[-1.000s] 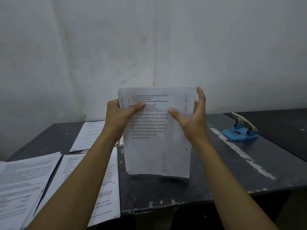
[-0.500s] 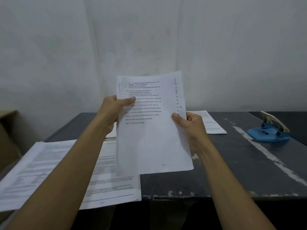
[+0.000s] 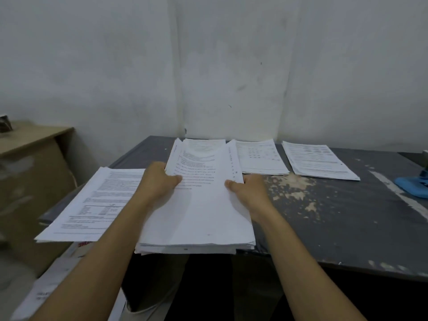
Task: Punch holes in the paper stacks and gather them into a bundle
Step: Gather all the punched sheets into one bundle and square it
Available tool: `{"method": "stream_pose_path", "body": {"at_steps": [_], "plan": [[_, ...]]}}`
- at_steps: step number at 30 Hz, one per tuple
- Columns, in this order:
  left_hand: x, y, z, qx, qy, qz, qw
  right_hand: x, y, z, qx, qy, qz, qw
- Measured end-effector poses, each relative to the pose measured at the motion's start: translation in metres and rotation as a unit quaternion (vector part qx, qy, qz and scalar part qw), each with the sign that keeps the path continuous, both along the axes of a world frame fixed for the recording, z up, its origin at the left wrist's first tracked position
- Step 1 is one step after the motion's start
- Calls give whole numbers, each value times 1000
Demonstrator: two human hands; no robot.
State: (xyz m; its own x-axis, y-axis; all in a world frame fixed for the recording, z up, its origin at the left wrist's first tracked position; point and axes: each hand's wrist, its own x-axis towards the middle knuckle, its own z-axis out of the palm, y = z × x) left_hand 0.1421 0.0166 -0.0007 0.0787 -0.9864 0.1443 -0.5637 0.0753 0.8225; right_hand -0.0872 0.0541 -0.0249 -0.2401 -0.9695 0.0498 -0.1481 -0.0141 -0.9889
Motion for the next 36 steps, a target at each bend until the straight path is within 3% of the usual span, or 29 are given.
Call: {"method": "stream_pose_path", "body": {"at_steps": [8,17,21,26,31,36], "plan": [[3,-4,-50,-6,-146,66,987,25,-7,-29,33,208,-38,977],[-13,8,-83,-122,-127,98,979,29,-8,-41,43,306,-43,950],[-14,7,-88,-157,-211,98,960,26,-14,-32,69,269,-24,960],[-17,2,-91,-111,-297,135,939,22,-23,-28,87,156,-32,983],[-15,-2,-92,-87,-281,130,947,19,-24,-17,126,-13,15,992],[-13,-2,-89,-81,-246,115,959,17,-16,-25,149,-52,41,987]]}}
